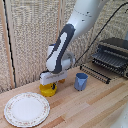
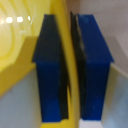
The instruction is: Notice the yellow vessel located before you. Bring your fastener close to the yellow vessel and smoothly hold it. Transfer the yellow vessel above the white plating and let go of your hold on it, then set the vessel on the plating.
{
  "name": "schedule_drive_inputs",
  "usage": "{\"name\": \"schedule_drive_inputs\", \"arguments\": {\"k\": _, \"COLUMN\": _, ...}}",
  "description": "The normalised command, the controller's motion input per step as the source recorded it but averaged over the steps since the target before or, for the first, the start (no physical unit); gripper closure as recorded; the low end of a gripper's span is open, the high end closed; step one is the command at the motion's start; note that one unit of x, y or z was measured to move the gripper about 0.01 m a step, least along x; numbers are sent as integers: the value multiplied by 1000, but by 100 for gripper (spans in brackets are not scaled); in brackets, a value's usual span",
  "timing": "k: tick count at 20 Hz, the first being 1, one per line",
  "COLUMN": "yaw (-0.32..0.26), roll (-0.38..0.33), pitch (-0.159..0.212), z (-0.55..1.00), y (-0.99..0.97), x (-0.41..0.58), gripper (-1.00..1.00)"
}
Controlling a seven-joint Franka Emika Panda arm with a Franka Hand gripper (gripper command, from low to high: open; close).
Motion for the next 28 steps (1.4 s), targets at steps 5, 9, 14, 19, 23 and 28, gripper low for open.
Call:
{"name": "schedule_drive_inputs", "arguments": {"k": 5, "yaw": 0, "roll": 121, "pitch": 11, "z": 802, "y": 41, "x": 272, "gripper": 100}}
{"name": "schedule_drive_inputs", "arguments": {"k": 9, "yaw": 0, "roll": 111, "pitch": 18, "z": 828, "y": 49, "x": 301, "gripper": 100}}
{"name": "schedule_drive_inputs", "arguments": {"k": 14, "yaw": 0, "roll": 106, "pitch": 52, "z": 761, "y": 349, "x": 139, "gripper": 100}}
{"name": "schedule_drive_inputs", "arguments": {"k": 19, "yaw": 0, "roll": 21, "pitch": 29, "z": 381, "y": 817, "x": -32, "gripper": 100}}
{"name": "schedule_drive_inputs", "arguments": {"k": 23, "yaw": 0, "roll": 0, "pitch": 36, "z": 181, "y": 953, "x": -77, "gripper": 100}}
{"name": "schedule_drive_inputs", "arguments": {"k": 28, "yaw": 20, "roll": -13, "pitch": 99, "z": -35, "y": 850, "x": -129, "gripper": 100}}
